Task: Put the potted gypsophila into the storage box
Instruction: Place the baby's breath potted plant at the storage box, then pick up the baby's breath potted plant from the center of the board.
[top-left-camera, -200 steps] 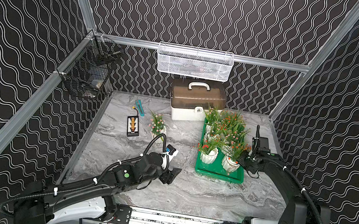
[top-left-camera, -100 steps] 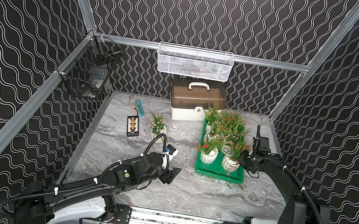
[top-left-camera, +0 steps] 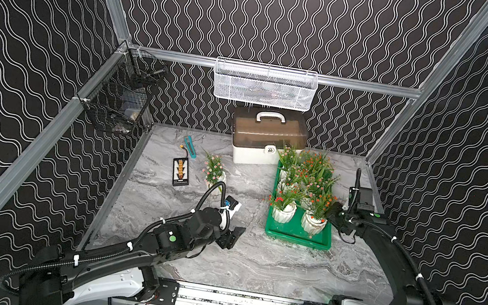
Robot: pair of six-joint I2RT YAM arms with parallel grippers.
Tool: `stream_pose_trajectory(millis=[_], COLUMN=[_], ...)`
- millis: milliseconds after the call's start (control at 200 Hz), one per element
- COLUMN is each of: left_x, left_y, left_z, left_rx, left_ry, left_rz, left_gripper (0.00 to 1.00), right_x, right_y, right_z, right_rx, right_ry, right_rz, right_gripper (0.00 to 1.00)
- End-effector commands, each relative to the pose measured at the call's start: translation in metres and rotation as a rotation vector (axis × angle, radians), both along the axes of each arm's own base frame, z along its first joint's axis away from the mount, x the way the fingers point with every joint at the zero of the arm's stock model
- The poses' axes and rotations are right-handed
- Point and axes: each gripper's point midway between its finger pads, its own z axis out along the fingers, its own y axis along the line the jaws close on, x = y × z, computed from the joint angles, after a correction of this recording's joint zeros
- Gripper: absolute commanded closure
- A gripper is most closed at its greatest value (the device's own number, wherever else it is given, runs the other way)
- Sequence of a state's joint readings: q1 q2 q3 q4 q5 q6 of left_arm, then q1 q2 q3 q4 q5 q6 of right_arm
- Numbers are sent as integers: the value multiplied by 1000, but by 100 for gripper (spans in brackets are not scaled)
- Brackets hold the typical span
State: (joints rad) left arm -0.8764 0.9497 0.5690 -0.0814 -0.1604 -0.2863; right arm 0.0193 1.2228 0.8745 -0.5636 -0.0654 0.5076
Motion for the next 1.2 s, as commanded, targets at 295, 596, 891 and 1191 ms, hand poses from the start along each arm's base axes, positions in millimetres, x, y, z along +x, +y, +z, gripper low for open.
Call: stream_pose_trajectory(millis=[295,596,891,1191], left_x=[17,36,79,136], left_y=[33,53,38,38], left_z=[-1,0,5,-18], left_rx=[81,224,224,376], left_ry=[-49,-30,158,247], left_rz=[187,312,299,364], left_gripper=[22,22,22,24], right_x=[-9,-17,-21,-19], right_y=[38,72,80,78], right_z=[58,81,86,77], right_rx=[140,274,302,301], right_ry=[-296,-420,-432,-391], right_rz=[186,358,406,392], right_gripper=[61,62,62,64])
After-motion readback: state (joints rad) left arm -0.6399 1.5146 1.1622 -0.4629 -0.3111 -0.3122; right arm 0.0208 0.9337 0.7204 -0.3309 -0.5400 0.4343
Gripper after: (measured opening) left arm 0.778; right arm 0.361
